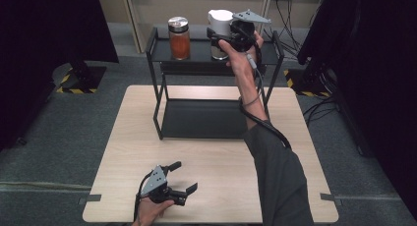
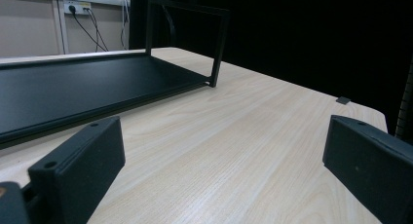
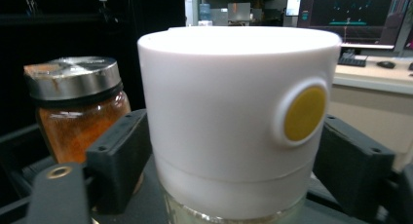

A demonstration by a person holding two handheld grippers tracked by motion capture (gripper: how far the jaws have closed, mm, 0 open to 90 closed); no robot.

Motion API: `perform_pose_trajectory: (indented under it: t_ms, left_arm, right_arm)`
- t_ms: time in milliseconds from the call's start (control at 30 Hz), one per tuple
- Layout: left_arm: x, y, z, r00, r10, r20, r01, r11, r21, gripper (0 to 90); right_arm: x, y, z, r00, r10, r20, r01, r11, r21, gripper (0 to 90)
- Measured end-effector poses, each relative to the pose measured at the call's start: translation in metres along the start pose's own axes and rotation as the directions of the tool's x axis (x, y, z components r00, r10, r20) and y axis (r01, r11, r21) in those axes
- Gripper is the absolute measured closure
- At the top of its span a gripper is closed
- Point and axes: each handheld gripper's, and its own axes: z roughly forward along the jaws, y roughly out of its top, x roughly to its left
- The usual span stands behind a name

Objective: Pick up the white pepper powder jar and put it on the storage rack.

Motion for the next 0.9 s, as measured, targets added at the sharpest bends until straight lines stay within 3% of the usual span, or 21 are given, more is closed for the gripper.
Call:
perform_pose_trajectory:
  t_ms: [67,133,300,900]
  left_arm:
    - [0.000,0.000,0.000,1.0000,-0.001,0.000,0.001,1.0000,0.000,0.9]
    - [0.000,0.000,0.000,1.0000,-0.001,0.000,0.001,1.0000,0.001,0.9]
    - [0.000,0.000,0.000,1.0000,0.001,0.000,-0.001,1.0000,0.002,0.9]
    - [0.000,0.000,0.001,1.0000,-0.001,-0.004,0.001,1.0000,0.003,0.9]
  right_arm:
    - [0.001,0.000,-0.001,1.0000,-0.002,0.002,0.002,1.000,-0.001,13.1]
    - [0.007,0.004,-0.002,0.9993,0.025,0.029,-0.026,1.000,0.011,5.7]
    - [0.013,0.007,-0.003,0.9974,0.024,0.068,-0.026,0.999,0.037,2.3]
    - [0.001,-0.004,-0.025,0.9999,0.011,0.008,-0.011,1.000,0.017,0.6]
